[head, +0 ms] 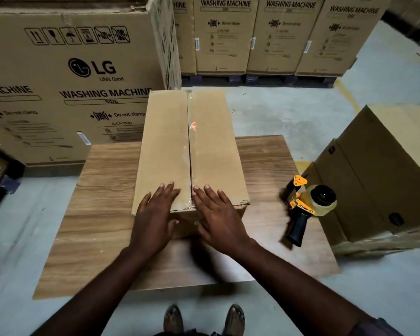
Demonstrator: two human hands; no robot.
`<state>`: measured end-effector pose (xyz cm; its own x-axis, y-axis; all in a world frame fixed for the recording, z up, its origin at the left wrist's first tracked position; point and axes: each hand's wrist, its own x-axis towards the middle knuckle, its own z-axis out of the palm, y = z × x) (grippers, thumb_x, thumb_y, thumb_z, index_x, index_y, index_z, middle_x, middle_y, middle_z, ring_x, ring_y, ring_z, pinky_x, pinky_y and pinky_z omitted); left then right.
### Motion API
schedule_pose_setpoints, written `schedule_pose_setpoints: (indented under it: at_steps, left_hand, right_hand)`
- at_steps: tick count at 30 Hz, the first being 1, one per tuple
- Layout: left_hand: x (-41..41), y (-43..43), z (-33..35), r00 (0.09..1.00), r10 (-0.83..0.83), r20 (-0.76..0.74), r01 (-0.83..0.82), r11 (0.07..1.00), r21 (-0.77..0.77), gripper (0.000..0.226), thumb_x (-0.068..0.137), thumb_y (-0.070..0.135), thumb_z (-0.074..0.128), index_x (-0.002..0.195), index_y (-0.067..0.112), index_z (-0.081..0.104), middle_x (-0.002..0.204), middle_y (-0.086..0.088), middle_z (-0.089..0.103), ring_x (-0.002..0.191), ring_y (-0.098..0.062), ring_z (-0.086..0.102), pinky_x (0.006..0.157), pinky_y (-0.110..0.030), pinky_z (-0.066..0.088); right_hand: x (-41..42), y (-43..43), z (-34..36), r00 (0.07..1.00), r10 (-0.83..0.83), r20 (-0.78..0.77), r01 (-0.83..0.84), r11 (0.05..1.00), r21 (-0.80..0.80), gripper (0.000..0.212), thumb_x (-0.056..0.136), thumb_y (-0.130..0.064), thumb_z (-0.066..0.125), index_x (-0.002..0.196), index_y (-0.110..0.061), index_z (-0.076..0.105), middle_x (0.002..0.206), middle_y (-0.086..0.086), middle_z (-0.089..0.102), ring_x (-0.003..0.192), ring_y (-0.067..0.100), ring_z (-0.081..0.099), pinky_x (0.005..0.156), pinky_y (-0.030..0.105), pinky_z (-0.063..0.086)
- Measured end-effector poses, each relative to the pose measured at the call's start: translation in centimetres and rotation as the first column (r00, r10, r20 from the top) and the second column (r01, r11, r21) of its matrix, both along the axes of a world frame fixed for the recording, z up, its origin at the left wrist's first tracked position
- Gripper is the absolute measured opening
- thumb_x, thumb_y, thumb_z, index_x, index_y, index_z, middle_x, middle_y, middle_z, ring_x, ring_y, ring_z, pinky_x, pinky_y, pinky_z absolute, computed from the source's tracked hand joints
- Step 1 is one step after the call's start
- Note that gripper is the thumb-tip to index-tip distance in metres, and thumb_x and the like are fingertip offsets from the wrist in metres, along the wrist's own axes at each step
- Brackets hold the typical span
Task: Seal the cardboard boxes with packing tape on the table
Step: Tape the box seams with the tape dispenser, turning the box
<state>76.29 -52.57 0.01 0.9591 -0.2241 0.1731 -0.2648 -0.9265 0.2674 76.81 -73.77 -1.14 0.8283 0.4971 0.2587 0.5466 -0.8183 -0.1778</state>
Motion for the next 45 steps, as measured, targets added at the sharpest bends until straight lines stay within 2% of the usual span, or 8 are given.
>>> schedule_pose_setpoints:
  at_steps: [5, 9, 13, 16, 19, 23, 36, 45]
  left_hand:
    - [0.5, -0.1, 0.1, 1.0, 0.019, 0.007, -0.019, 0.995, -0.093, 0.075, 0.078, 0.043, 0.081, 0.143, 0.027, 0.048, 0.158, 0.005, 0.039, 0.148, -0.018, 0.033, 0.116, -0.041, 0.025]
    - [0.7, -0.2, 0.0, 0.999, 0.035, 0.0, -0.034, 0.993, -0.113, 0.074, 0.076, 0.04, 0.085, 0.14, 0.028, 0.049, 0.158, 0.006, 0.04, 0.148, -0.018, 0.033, 0.116, -0.04, 0.025]
    - [0.6, -0.1, 0.2, 0.999, 0.036, -0.002, -0.036, 0.991, -0.131, 0.078, 0.072, 0.032, 0.088, 0.139, 0.028, 0.05, 0.157, 0.007, 0.04, 0.148, -0.016, 0.032, 0.117, -0.039, 0.024]
    - [0.5, -0.1, 0.4, 0.999, 0.035, -0.01, -0.036, 0.99, -0.134, 0.078, 0.072, 0.031, 0.088, 0.14, 0.028, 0.05, 0.157, 0.007, 0.04, 0.148, -0.016, 0.032, 0.117, -0.038, 0.024]
    - [0.5, 0.1, 0.4, 0.999, 0.005, -0.034, -0.009, 0.99, -0.138, 0.076, 0.076, 0.032, 0.086, 0.142, 0.027, 0.05, 0.157, 0.007, 0.04, 0.148, -0.017, 0.031, 0.118, -0.034, 0.023]
    - [0.1, 0.5, 0.4, 0.999, -0.029, -0.017, 0.026, 0.987, -0.16, 0.069, 0.08, 0.034, 0.084, 0.142, 0.027, 0.053, 0.155, 0.011, 0.042, 0.148, -0.011, 0.029, 0.118, -0.03, 0.024]
    - [-0.9, 1.0, 1.1, 0.995, -0.087, -0.04, 0.077, 0.973, -0.216, 0.062, 0.082, 0.014, 0.081, 0.139, 0.023, 0.058, 0.148, 0.019, 0.044, 0.143, 0.0, 0.03, 0.114, -0.028, 0.032]
    - [-0.2, 0.1, 4.2, 0.956, 0.019, -0.292, -0.229, 0.669, -0.708, 0.026, 0.088, 0.025, 0.076, 0.114, 0.023, 0.073, 0.117, 0.011, 0.073, 0.116, -0.007, 0.065, 0.101, -0.038, 0.053]
  right_hand:
    - [-0.2, -0.1, 0.8, 0.99, 0.047, -0.134, -0.013, 0.97, 0.242, 0.063, 0.092, -0.038, 0.058, 0.147, -0.01, 0.049, 0.156, 0.007, 0.045, 0.146, 0.025, 0.038, 0.122, 0.038, 0.023]
    - [1.0, -4.0, 1.8, 0.878, -0.253, -0.407, 0.476, 0.353, 0.806, 0.025, 0.091, -0.016, 0.066, 0.115, -0.017, 0.072, 0.111, -0.002, 0.073, 0.103, 0.017, 0.069, 0.092, 0.031, 0.054]
    - [2.9, -14.6, -3.4, 0.272, -0.523, -0.808, 0.898, -0.164, 0.408, 0.033, 0.081, -0.03, 0.08, 0.109, -0.018, 0.067, 0.112, 0.01, 0.07, 0.109, 0.034, 0.063, 0.089, 0.038, 0.05]
    - [3.2, -21.7, -10.8, -0.095, -0.38, -0.92, 0.972, -0.233, -0.004, 0.074, 0.056, -0.058, 0.09, 0.11, -0.015, 0.064, 0.109, 0.017, 0.069, 0.096, 0.036, 0.068, 0.076, 0.048, 0.057]
    - [3.1, -23.3, -10.9, 0.061, -0.022, -0.998, 0.978, -0.198, 0.064, 0.019, 0.086, -0.026, 0.074, 0.091, -0.012, 0.062, 0.074, 0.011, 0.064, 0.06, 0.028, 0.06, 0.059, 0.035, 0.052]
    - [4.0, -23.9, -11.0, 0.17, 0.451, -0.876, 0.968, -0.242, 0.063, 0.031, 0.1, -0.027, 0.049, 0.072, -0.017, 0.041, 0.059, 0.002, 0.037, 0.049, 0.02, 0.037, 0.058, 0.033, 0.03]
    - [10.8, -18.6, -5.0, 0.304, 0.178, -0.936, 0.902, -0.371, 0.222, 0.04, 0.101, -0.021, 0.05, 0.062, -0.019, 0.038, 0.036, -0.006, 0.035, 0.029, 0.009, 0.034, 0.04, 0.017, 0.035]
    - [12.3, -10.0, 6.5, 0.708, -0.123, -0.695, 0.706, 0.098, 0.701, 0.02, 0.085, -0.019, 0.078, 0.074, -0.011, 0.063, 0.056, 0.008, 0.056, 0.043, 0.02, 0.049, 0.046, 0.029, 0.042]
